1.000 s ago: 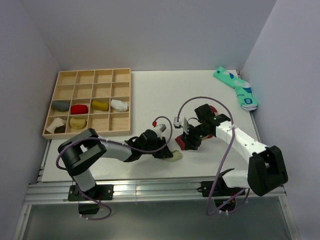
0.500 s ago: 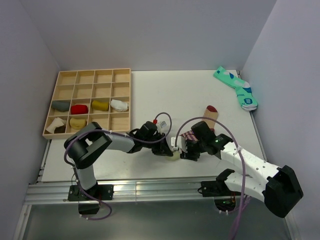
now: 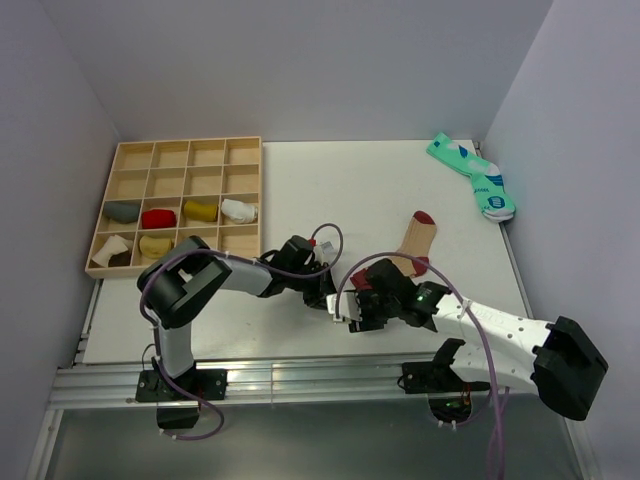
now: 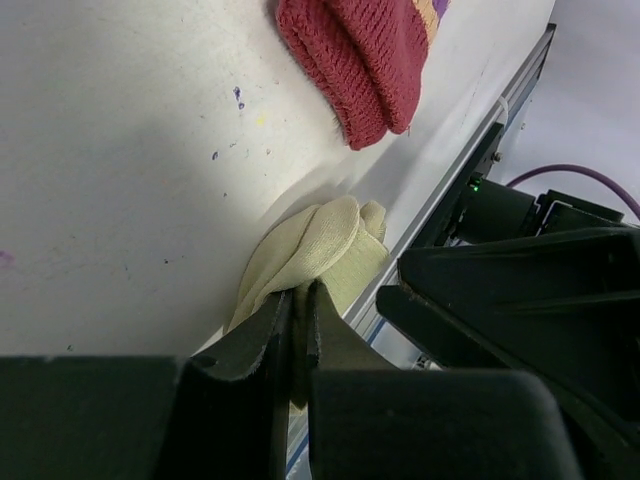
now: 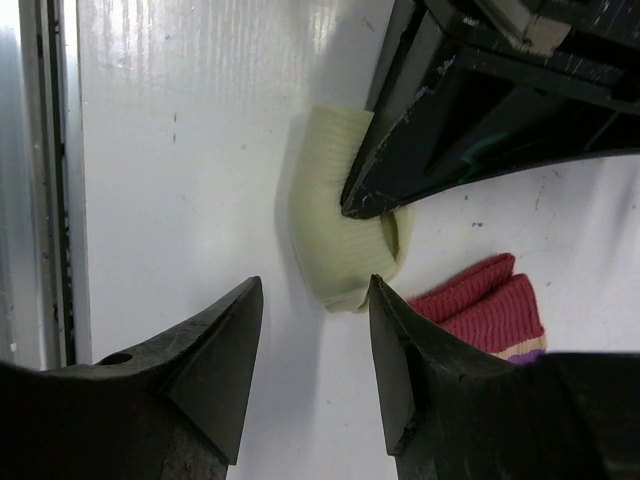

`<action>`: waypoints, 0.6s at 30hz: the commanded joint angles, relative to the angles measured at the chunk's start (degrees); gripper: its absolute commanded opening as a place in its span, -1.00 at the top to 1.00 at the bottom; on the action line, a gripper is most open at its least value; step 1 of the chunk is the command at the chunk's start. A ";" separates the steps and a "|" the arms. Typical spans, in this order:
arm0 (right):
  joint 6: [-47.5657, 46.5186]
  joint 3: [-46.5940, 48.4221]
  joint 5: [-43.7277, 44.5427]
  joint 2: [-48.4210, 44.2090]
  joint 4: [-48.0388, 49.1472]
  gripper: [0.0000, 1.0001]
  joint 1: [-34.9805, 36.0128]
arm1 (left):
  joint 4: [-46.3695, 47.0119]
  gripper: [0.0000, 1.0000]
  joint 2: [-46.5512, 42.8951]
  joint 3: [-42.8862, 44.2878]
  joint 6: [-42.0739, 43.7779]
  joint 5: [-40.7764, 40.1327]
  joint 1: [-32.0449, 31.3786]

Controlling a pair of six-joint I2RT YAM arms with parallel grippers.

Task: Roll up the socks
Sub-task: Roll the sock at the center of the board.

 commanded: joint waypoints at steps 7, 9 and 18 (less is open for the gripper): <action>-0.76 0.11 4.52 4.40 6.29 -0.08 4.06 | -10.62 0.99 5.17 -0.12 3.82 -1.37 1.23; -0.84 0.37 4.78 5.72 6.46 -0.08 4.67 | -10.27 0.99 5.70 -0.03 3.82 -0.93 1.41; -0.32 1.95 6.81 12.22 7.79 -0.01 5.47 | -9.39 0.99 6.58 0.24 4.26 1.45 2.20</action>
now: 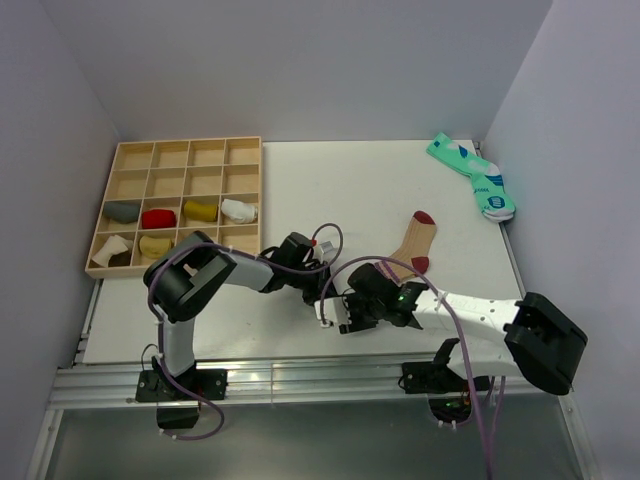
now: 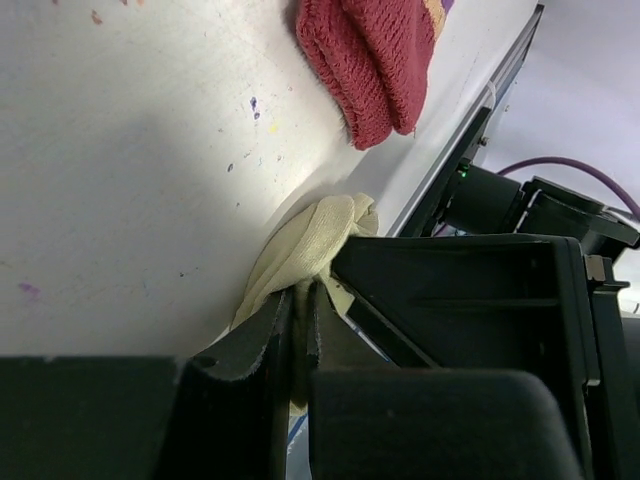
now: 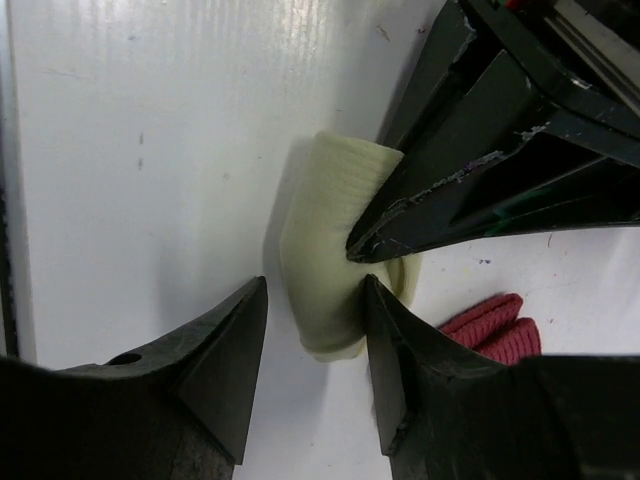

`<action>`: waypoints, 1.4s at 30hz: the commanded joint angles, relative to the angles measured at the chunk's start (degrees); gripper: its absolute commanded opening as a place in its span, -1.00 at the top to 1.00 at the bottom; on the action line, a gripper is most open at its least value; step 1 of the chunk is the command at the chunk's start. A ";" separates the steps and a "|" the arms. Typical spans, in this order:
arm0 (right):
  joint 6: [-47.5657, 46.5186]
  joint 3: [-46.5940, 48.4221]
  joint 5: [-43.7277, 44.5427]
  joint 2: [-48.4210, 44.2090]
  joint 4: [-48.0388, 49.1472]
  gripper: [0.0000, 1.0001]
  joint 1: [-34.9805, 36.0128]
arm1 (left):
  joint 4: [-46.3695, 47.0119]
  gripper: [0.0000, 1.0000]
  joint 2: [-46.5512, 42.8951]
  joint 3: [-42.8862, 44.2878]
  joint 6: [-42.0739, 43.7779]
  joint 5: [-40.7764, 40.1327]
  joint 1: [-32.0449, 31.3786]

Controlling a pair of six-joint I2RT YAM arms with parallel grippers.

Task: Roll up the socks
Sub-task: Roll the sock at the center of the board.

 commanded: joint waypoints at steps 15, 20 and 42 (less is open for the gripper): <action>7.47 10.26 -4.19 12.21 -9.66 0.47 -1.71 | -6.89 0.29 -7.12 -7.15 2.70 -13.34 1.95; 9.15 12.81 -6.91 15.73 -11.77 0.48 -4.78 | -7.07 0.18 -14.85 -11.27 0.51 -21.51 2.12; 12.84 23.71 -14.48 30.84 -22.49 0.50 -12.35 | 0.40 0.03 -27.62 -19.90 -6.52 -36.90 -9.91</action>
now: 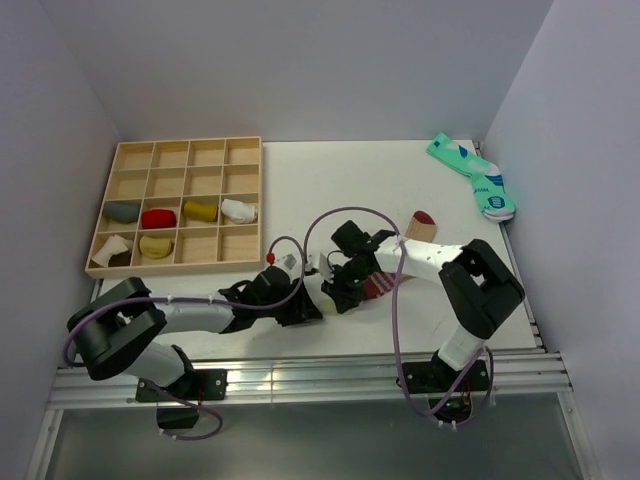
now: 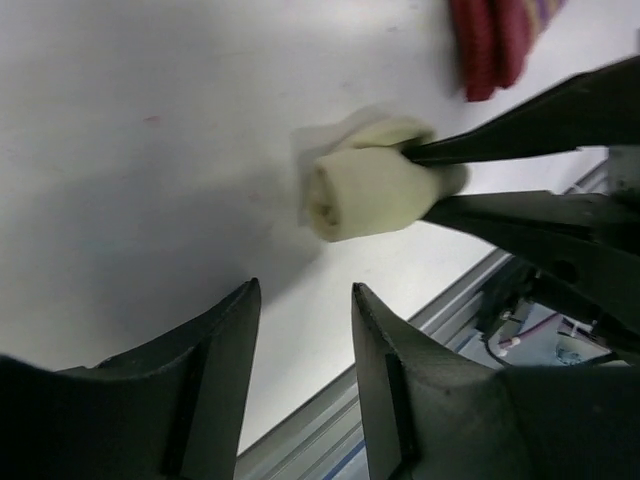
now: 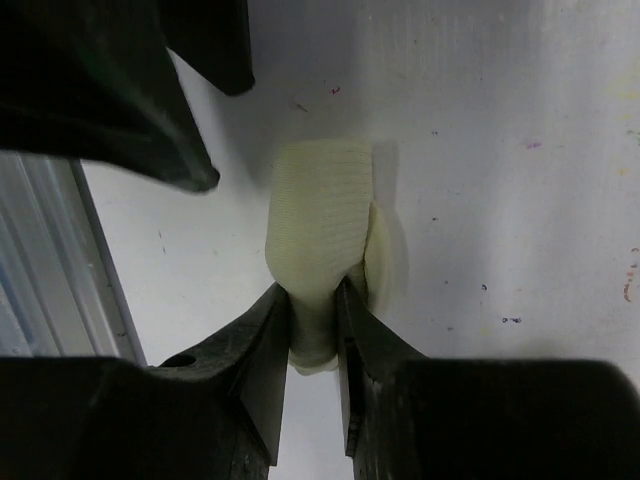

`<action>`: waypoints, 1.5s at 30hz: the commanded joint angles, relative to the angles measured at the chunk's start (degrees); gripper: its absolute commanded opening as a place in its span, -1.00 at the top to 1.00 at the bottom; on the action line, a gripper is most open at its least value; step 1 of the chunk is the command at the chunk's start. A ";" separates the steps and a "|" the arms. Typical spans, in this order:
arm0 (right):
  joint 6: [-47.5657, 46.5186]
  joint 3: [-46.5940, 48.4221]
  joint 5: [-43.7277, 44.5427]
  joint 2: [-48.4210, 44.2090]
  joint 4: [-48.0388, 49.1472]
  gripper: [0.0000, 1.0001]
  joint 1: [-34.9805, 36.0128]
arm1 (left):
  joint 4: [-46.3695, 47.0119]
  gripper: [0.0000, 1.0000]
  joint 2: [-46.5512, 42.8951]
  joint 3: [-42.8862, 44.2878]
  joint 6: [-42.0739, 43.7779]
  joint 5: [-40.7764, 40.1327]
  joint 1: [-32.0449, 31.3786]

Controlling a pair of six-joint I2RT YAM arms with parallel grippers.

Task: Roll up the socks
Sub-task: Roll the sock at the center of the board.

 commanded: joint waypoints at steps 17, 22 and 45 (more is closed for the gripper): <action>2.89 -0.02 1.27 4.45 -4.10 0.55 -3.73 | 24.08 0.05 10.96 -2.59 -27.64 -15.32 -12.29; 2.89 -0.19 0.57 3.39 -4.10 0.56 -3.91 | 28.91 0.05 11.85 -4.52 -32.92 -23.05 -14.13; 4.12 -0.98 0.22 0.05 -3.13 0.62 -4.35 | 24.97 0.06 17.48 -4.25 -61.40 -47.49 -24.24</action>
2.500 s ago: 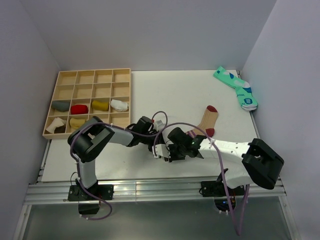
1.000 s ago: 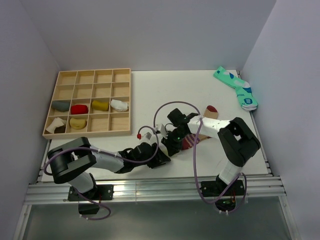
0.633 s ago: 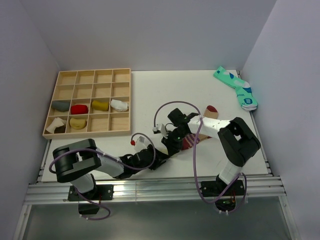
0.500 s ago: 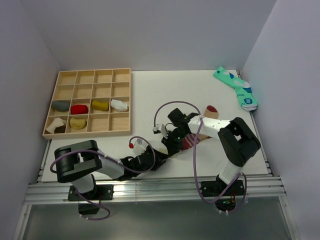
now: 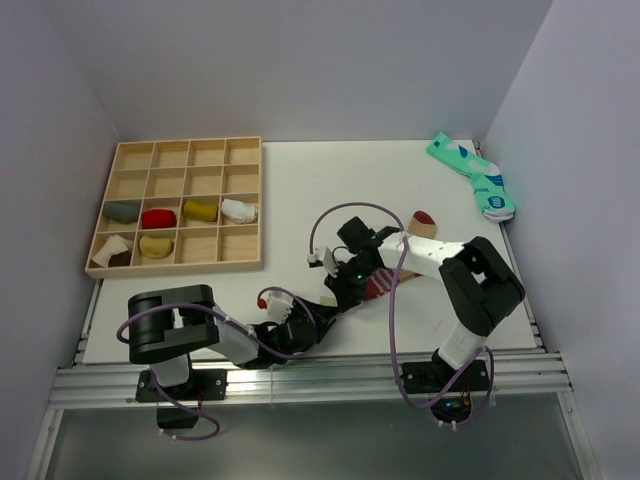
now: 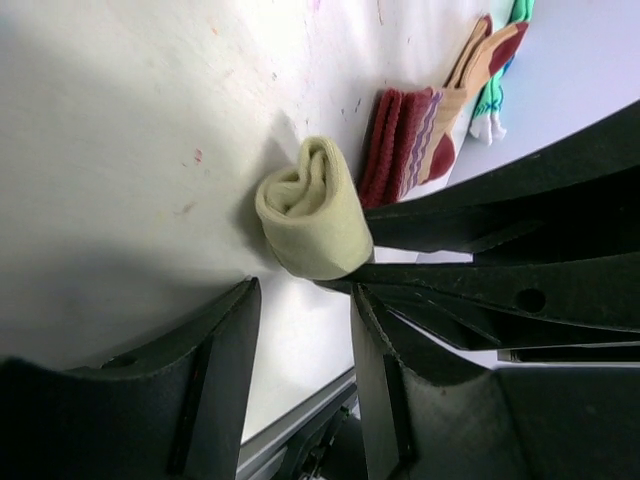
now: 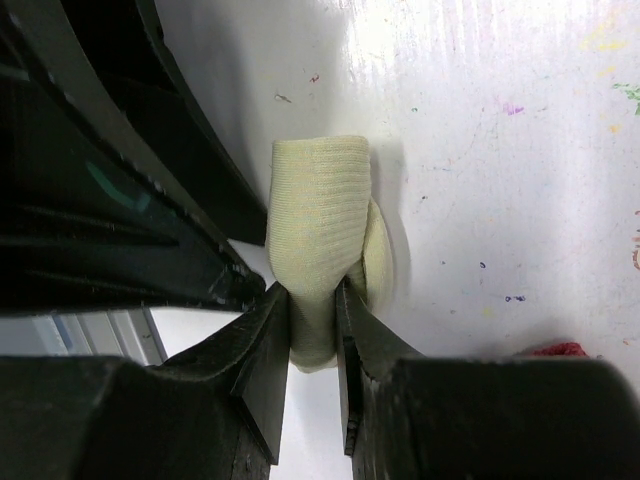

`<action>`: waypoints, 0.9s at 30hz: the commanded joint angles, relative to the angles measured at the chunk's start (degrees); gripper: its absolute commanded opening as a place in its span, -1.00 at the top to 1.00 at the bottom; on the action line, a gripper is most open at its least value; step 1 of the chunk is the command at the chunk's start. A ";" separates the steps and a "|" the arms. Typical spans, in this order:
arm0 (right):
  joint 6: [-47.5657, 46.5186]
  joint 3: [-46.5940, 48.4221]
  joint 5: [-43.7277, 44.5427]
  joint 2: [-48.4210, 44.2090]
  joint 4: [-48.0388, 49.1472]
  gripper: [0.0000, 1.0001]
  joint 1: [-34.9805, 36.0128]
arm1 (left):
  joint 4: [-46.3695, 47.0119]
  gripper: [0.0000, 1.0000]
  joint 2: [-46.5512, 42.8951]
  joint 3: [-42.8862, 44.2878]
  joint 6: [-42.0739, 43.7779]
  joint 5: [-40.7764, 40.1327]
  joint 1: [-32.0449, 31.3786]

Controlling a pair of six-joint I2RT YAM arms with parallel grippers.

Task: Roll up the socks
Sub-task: Roll the sock at the center of the board.

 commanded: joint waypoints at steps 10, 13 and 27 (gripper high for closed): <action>0.47 -1.55 4.33 -1.31 -1.51 0.63 -0.57 | -6.30 0.00 -0.83 -1.44 -12.89 -7.87 -0.88; 0.56 -1.81 4.24 -2.18 -1.33 0.63 -0.57 | -5.08 -0.01 0.48 -1.35 -14.20 -7.60 -0.88; 1.00 -1.20 2.93 -4.38 -1.07 0.63 -0.04 | -0.95 -0.03 5.50 0.67 -14.48 -4.70 -0.26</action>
